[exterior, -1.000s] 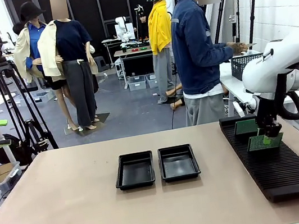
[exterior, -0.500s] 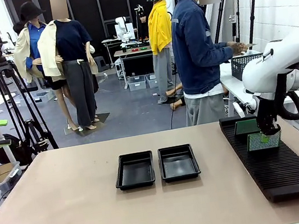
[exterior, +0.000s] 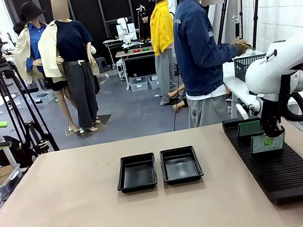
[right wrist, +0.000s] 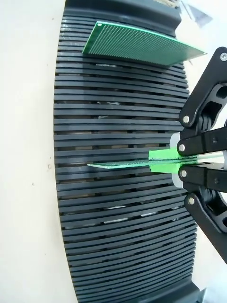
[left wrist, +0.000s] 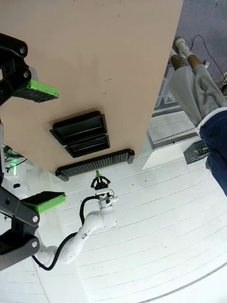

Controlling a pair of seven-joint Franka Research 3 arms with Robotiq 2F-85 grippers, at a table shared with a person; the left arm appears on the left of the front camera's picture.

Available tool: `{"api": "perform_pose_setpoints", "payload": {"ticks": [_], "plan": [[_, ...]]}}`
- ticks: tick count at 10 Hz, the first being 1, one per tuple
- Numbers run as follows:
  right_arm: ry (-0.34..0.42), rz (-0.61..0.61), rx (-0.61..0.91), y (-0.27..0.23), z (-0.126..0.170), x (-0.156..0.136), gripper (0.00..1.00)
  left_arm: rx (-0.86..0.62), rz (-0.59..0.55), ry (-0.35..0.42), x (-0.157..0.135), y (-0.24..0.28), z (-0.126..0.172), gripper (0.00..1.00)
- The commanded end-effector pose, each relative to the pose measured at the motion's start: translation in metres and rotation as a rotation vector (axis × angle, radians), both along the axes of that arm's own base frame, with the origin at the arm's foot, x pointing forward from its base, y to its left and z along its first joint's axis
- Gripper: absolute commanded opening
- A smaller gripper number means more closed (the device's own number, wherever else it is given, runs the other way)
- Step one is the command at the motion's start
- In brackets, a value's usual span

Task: Inspect and transfer BCBs to ESD trays.
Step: Pick up the Blank PCB from the PCB Rack and place it in the left ESD tray.

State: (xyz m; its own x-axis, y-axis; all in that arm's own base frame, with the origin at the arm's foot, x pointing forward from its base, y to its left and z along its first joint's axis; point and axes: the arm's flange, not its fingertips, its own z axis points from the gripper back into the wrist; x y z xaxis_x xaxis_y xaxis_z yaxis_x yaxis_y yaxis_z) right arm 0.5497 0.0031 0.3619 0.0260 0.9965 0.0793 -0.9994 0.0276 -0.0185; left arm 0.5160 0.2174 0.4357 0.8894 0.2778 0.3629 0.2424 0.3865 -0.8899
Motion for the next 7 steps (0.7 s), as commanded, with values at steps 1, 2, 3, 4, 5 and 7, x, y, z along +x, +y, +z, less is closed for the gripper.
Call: {"api": "perform_pose_setpoints", "payload": {"ticks": [1,2,3,4,5,7], "plan": [[0.037,0.028,-0.022,-0.0005,0.0026,0.0020,0.00,0.007,0.005,0.016,-0.0009,0.0004,0.0025,1.00],[0.036,0.027,-0.026,-0.0007,0.0026,0.0021,0.00,0.007,0.005,0.016,-0.0009,0.0004,0.0025,1.00],[0.031,0.032,-0.032,-0.0006,0.0022,0.0017,0.00,0.007,0.005,0.016,-0.0009,0.0004,0.0025,1.00],[0.004,0.004,-0.003,0.0001,0.0016,0.0006,0.00,0.007,0.005,0.016,-0.0009,0.0004,0.0025,1.00],[0.004,0.004,-0.003,0.0001,0.0016,0.0006,0.00,0.007,0.005,0.016,-0.0009,0.0004,0.0025,1.00],[0.004,0.004,-0.003,0.0001,0.0016,0.0006,0.00,0.007,0.005,0.016,-0.0009,0.0004,0.0025,1.00]]}}
